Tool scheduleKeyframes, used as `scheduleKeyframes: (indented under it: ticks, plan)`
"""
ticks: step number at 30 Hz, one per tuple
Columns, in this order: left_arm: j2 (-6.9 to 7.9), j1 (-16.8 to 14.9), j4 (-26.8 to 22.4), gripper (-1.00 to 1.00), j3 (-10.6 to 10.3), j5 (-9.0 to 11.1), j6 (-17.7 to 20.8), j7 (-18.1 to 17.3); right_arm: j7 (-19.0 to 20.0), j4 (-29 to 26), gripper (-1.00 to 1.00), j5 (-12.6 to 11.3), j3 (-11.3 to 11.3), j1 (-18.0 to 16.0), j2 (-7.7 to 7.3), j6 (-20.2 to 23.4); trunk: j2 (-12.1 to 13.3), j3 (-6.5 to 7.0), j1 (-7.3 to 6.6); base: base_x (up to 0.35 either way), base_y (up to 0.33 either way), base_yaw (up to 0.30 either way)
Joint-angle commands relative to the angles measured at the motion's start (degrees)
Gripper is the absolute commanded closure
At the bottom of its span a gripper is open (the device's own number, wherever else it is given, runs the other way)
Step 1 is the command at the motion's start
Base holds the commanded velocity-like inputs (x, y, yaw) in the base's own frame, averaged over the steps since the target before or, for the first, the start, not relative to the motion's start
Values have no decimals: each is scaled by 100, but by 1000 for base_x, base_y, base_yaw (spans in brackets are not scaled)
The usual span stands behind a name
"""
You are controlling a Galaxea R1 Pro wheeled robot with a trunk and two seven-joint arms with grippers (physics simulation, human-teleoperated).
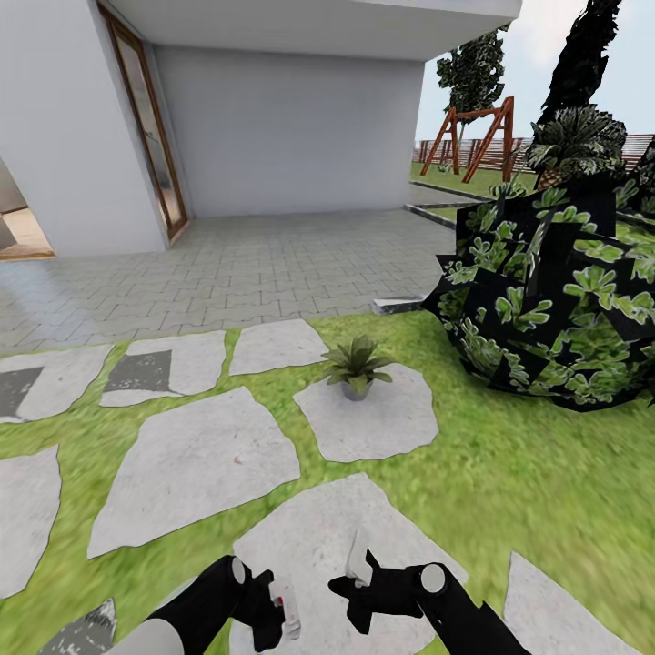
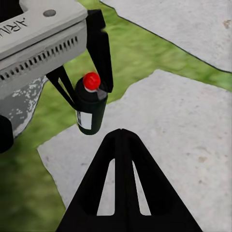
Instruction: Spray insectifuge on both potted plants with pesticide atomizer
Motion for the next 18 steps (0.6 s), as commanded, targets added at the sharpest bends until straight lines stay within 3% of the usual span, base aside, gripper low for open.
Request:
scheduleKeyframes:
  ticks: [1, 8, 18]
  plan:
    - [-7, -1, -14, 100, -8, -10, -2, -37, 1, -7, 100, 57, 7, -1, -3, -31, -2, -5, -1, 0, 0, 0]
    - [10, -10, -58, 100, 14, 32, -330, -601, 1, 3, 100, 65, 2, -2, -11, -32, -2, -5, -1, 0, 0, 0]
    - [15, -18, -60, 100, 72, 249, -596, -722, -5, 5, 100, 65, -1, -2, -12, -31, -2, -5, -1, 0, 0, 0]
